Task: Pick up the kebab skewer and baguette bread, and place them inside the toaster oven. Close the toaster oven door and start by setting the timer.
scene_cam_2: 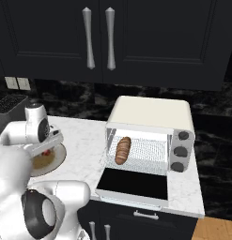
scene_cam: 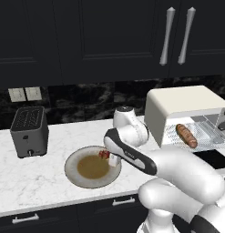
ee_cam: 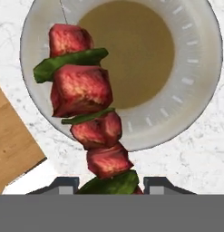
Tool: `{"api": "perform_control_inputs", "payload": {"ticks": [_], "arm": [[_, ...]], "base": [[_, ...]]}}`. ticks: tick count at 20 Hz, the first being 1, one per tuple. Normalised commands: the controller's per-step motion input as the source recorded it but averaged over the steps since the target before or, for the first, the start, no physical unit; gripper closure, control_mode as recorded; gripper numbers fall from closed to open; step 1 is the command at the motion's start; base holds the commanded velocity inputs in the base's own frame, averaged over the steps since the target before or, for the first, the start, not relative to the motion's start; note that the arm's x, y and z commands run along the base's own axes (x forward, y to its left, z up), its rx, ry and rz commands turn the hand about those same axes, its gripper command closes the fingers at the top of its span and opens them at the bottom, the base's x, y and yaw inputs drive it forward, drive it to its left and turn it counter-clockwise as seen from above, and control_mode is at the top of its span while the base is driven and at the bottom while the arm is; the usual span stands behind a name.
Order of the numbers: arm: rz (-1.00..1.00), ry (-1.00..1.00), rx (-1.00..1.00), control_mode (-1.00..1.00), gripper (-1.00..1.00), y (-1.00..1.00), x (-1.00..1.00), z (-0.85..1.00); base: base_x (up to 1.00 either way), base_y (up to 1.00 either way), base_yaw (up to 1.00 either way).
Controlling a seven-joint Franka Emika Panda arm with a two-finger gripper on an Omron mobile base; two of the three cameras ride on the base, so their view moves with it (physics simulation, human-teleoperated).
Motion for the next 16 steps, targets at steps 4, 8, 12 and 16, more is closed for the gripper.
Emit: {"api": "perform_control_inputs", "payload": {"ticks": [4, 8, 12, 16], "arm": [[-0.01, -0.04, 0.08, -1.0, 1.0, -1.0, -0.91, 0.91], [-0.11, 0.0, 0.06, -1.0, 1.0, -1.0, -0.46, 0.84], [-0.16, -0.01, 0.04, -1.0, 1.0, -1.0, -0.13, 0.85], [-0.24, 0.0, 0.02, -1.0, 1.0, -1.0, -0.01, 0.64]], "base": [[0.0, 0.0, 0.0], [0.0, 0.0, 0.0], [0.0, 0.0, 0.0], [0.0, 0.0, 0.0]]}}
